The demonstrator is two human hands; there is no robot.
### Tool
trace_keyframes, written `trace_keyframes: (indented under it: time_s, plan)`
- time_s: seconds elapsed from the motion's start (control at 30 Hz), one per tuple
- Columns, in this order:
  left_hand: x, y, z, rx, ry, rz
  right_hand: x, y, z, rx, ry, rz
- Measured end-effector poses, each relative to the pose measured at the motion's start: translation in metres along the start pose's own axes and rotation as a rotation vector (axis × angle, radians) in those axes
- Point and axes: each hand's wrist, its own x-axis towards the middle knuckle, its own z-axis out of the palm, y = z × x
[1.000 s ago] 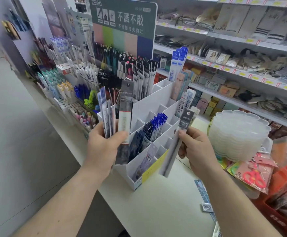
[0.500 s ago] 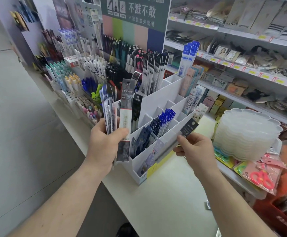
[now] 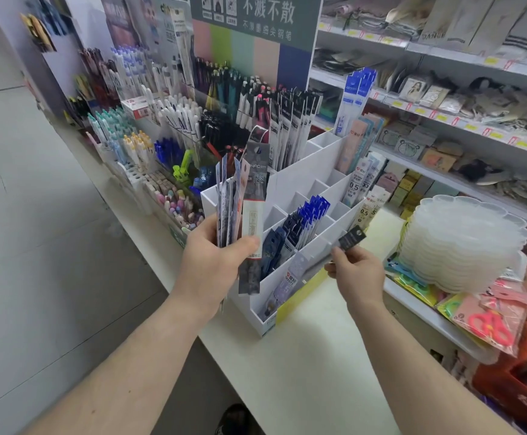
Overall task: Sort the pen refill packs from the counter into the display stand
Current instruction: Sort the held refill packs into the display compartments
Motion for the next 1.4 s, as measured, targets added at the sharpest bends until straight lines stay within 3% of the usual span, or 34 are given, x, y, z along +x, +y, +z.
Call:
trace_keyframes:
  time_s: [0.17, 0.27, 0.4, 0.47, 0.53, 0.6, 0.7, 0.8, 0.97, 1.13, 1.4]
  plan:
    - [-0.002, 0.000, -0.003, -0.022, -0.010, -0.012, 0.006, 0.015, 0.024, -0.317, -0.272, 0.034]
    - [-0.001, -0.002, -0.002, -0.034, -0.023, -0.023, 0.005, 0.021, 0.027, -0.440, -0.329, 0.059]
    - [-0.001, -0.001, 0.000, -0.076, -0.067, -0.066, -0.002, -0.002, 0.013, -0.405, -0.145, 0.124]
    - [-0.001, -0.001, 0.002, -0.083, -0.084, -0.094, -0.010, -0.026, 0.005, -0.281, -0.013, 0.055]
    - [-0.001, -0.002, 0.004, -0.084, -0.103, -0.115, -0.021, -0.053, 0.001, -0.136, 0.011, -0.028]
    - [-0.001, -0.004, 0.007, -0.063, -0.137, -0.127, -0.034, -0.080, -0.002, 0.034, -0.134, -0.048]
    - [-0.004, -0.004, 0.009, 0.016, -0.197, -0.120, -0.052, -0.109, -0.004, 0.248, -0.489, -0.015]
    - [-0.005, -0.004, 0.006, 0.098, -0.267, -0.082, -0.059, -0.117, -0.001, 0.181, -0.582, -0.123]
    - [0.001, -0.002, -0.006, 0.053, -0.105, -0.100, -0.053, -0.136, -0.003, 0.347, -0.381, -0.125]
    - [0.015, 0.008, -0.020, -0.021, 0.055, -0.056, -0.037, -0.174, 0.000, 0.434, -0.223, -0.244]
    - [0.027, 0.010, -0.033, 0.060, 0.106, -0.026, -0.019, -0.179, 0.002, 0.337, -0.072, -0.435]
